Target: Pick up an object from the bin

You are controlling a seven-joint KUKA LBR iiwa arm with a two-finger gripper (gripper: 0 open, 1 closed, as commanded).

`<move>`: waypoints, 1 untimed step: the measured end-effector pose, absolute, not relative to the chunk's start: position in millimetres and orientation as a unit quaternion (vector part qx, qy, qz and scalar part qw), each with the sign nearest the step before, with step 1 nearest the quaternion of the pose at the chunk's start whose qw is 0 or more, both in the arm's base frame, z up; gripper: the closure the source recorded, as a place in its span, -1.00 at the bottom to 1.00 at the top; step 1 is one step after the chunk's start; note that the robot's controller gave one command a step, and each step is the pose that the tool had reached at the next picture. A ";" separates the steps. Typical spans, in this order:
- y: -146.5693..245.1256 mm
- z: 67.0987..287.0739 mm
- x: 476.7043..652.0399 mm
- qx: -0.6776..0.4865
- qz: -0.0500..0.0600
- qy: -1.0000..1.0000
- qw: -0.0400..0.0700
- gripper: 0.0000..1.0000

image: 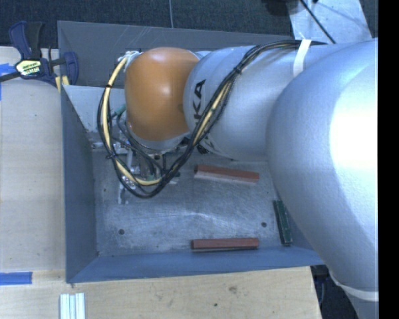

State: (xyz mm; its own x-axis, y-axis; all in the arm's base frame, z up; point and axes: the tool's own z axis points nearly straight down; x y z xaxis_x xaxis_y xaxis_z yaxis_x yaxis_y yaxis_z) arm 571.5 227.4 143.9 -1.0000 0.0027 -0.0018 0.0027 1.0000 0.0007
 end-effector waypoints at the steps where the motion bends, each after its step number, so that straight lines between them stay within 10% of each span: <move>1: 227.3 143.9 571.6 0.001 0.000 1.000 0.001 -1.00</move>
Offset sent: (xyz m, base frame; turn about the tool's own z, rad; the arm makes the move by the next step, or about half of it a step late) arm 0.0468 -0.1041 -0.0323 0.0505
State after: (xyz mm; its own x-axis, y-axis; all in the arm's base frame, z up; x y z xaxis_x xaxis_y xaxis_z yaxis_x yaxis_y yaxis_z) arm 571.6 227.3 143.9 -1.0000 0.0027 -0.0017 0.0027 1.0000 0.0007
